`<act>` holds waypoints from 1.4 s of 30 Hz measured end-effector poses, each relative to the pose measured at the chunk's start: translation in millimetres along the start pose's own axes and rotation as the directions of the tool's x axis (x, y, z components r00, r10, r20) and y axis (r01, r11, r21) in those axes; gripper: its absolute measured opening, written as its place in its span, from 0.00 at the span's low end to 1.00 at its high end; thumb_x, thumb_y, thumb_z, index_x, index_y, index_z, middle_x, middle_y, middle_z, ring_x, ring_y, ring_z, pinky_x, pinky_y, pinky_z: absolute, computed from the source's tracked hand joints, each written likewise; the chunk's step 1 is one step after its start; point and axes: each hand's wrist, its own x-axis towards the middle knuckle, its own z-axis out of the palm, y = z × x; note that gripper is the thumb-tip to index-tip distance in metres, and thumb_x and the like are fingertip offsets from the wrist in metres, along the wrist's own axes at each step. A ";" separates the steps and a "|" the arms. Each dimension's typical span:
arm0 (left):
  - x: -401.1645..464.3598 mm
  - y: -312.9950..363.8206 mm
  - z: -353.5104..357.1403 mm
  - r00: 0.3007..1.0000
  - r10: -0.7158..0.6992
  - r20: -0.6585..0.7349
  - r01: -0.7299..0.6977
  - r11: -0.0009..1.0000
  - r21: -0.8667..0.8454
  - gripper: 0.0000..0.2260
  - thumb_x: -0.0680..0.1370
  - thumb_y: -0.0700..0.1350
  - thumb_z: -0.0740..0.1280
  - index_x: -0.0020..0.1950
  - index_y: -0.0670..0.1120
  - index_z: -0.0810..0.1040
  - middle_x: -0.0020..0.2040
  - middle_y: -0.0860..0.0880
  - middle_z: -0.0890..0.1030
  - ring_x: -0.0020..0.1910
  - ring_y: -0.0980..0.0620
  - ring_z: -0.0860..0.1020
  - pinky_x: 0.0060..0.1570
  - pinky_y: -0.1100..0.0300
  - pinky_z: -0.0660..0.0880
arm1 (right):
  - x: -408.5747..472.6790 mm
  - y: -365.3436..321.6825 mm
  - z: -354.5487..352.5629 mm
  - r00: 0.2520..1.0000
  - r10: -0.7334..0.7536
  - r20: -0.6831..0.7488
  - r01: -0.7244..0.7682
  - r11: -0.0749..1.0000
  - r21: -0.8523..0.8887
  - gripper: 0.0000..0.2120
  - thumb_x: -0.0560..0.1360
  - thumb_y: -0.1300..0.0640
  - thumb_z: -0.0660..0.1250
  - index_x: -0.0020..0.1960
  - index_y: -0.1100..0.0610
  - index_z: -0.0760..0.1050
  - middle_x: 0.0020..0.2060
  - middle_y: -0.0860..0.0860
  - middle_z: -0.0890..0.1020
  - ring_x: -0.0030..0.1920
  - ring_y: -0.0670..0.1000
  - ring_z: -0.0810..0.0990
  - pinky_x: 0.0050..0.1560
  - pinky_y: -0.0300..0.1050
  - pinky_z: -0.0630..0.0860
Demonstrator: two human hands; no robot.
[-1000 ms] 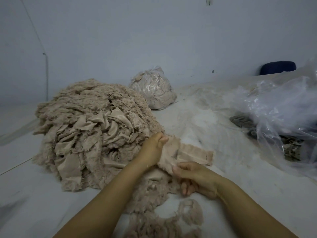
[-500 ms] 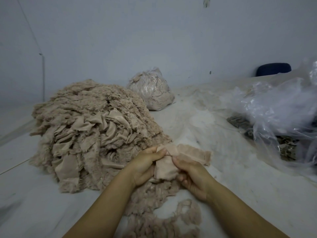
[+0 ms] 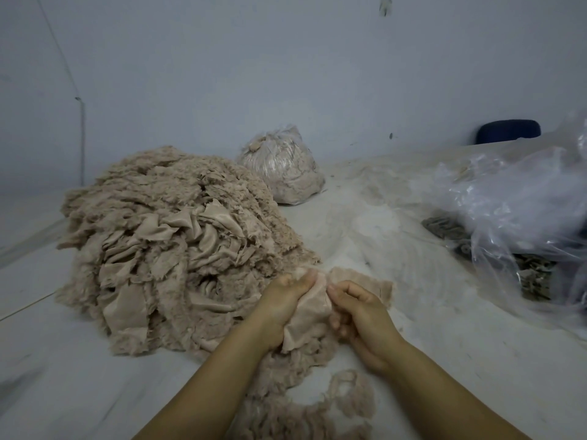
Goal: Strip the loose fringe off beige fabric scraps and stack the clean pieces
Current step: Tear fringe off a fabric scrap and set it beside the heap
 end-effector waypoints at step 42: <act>49.4 -31.8 -2.9 0.889 0.338 -0.308 -0.236 0.916 0.323 0.07 0.80 0.45 0.64 0.47 0.46 0.81 0.43 0.50 0.79 0.46 0.53 0.75 0.48 0.59 0.71 | -3.6 4.2 -2.5 0.980 0.191 0.050 -0.148 0.877 -0.458 0.12 0.78 0.53 0.66 0.38 0.56 0.71 0.24 0.51 0.77 0.17 0.45 0.64 0.17 0.33 0.57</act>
